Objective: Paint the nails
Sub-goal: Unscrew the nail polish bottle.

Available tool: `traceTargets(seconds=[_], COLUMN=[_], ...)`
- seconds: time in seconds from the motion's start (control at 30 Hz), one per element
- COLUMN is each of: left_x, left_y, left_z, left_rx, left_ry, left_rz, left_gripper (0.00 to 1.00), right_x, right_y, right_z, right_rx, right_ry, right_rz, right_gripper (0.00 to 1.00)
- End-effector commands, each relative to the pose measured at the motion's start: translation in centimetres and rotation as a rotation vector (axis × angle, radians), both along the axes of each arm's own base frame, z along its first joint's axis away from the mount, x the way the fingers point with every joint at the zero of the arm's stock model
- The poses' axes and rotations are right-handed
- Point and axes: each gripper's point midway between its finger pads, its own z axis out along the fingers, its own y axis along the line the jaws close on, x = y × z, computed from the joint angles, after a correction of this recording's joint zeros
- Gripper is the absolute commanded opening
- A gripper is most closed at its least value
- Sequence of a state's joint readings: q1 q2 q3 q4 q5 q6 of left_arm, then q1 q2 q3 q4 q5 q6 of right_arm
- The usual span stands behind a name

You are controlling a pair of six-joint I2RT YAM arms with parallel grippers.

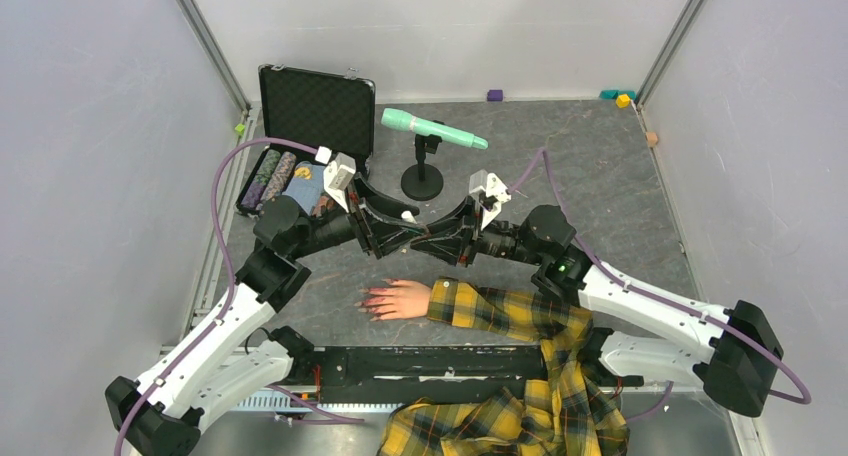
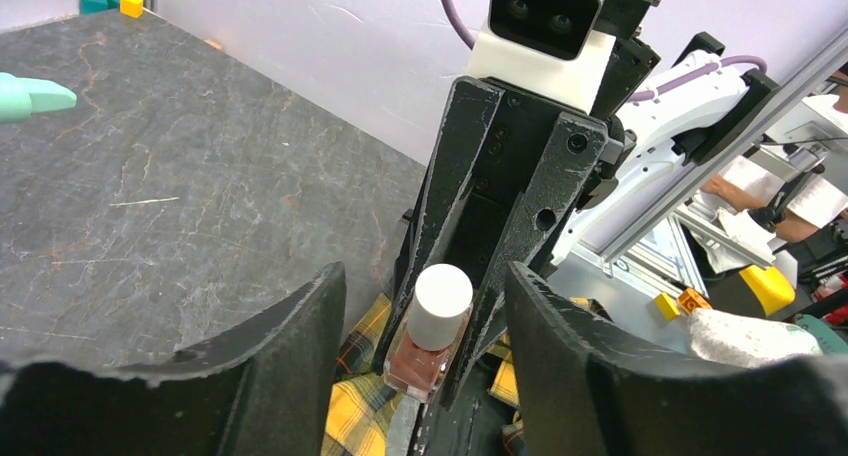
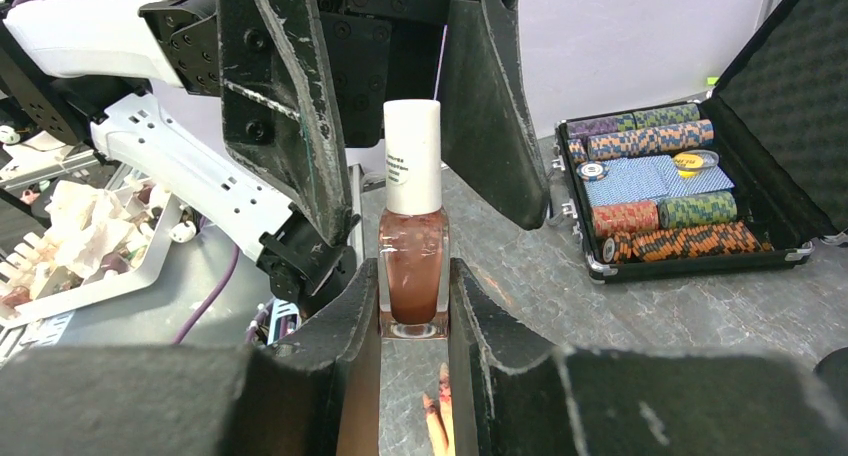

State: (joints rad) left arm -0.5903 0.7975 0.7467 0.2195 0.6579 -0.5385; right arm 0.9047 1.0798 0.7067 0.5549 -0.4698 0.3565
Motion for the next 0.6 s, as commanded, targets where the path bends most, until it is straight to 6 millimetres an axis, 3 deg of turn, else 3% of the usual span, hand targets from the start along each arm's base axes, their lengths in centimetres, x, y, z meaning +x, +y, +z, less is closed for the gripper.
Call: traceTargets(seconds=[0.0,0.13,0.27,0.37,0.57], left_x=[-0.8,-0.8,-0.7,-0.5,-0.1], left_y=[0.0,0.0,-0.1,-0.1,-0.3], left_z=[1.3,1.3,1.2,1.1,0.8], left_rx=[-0.040,-0.039,-0.039,-0.037,-0.033], left_ry=[-0.025,-0.022,-0.017,-0.009,0.009], left_rz=[-0.033,-0.034,-0.032,-0.028,-0.018], left_gripper=[0.61,0.48,0.26,0.03,0.02], right_x=[-0.1,0.0,0.4,1.0,2.4], right_y=[0.1,0.2,0.4,0.4,0.4], right_z=[1.3,1.1,0.8,0.6,0.1], right_rx=[0.044,0.039,0.028,0.021,0.015], right_ry=[-0.022,-0.018,-0.010,0.001,0.027], right_rz=[0.013,0.012,0.002,-0.023,-0.094], right_gripper=[0.00,0.00,0.00,0.00,0.00])
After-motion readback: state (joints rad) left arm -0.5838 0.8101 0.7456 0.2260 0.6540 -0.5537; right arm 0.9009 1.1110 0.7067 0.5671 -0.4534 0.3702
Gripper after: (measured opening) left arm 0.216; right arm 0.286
